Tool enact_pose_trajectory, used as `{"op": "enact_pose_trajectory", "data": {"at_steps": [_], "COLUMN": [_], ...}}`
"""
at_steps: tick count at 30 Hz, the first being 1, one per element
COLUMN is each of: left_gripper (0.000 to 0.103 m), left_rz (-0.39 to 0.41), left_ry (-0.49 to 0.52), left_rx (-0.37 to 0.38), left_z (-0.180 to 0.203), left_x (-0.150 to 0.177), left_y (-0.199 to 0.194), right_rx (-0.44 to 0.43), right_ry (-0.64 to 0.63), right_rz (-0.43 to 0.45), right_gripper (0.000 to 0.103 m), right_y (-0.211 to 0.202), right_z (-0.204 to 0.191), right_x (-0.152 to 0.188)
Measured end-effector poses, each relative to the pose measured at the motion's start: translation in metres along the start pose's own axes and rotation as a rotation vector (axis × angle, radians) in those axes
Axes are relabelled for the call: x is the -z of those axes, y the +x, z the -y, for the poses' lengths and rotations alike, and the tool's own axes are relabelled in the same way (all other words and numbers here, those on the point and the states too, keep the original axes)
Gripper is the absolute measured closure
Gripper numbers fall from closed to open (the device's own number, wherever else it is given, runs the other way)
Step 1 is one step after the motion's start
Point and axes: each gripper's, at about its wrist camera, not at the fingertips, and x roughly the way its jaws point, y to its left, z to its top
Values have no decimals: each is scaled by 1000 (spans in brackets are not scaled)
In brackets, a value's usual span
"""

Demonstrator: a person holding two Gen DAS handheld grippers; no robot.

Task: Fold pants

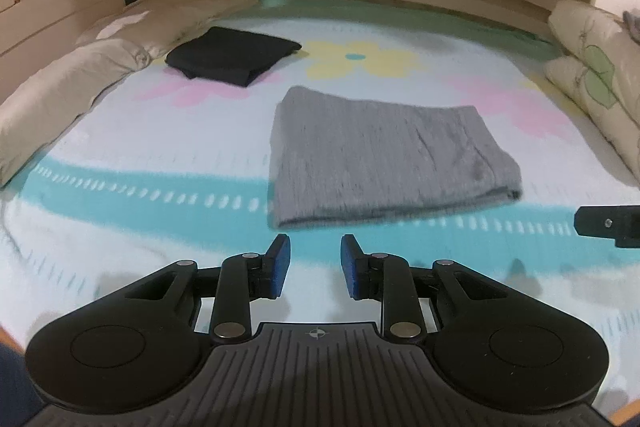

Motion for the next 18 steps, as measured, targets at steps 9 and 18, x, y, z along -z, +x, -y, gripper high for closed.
{"op": "enact_pose_trajectory", "data": {"at_steps": [9,18], "left_gripper": [76,76], "left_rz": [-26,-56], "left_ry": [31,17], "left_rx": [0,-3], "left_z": [11,13], "left_x": [12,19], "left_y": [5,16], "right_rx": [20,15], "right_ry": [-45,-8], "right_rz": [32,3], "right_gripper": [1,1], "right_y": [-4,10], "right_z": [-18,-20], "right_x": [22,24]}}
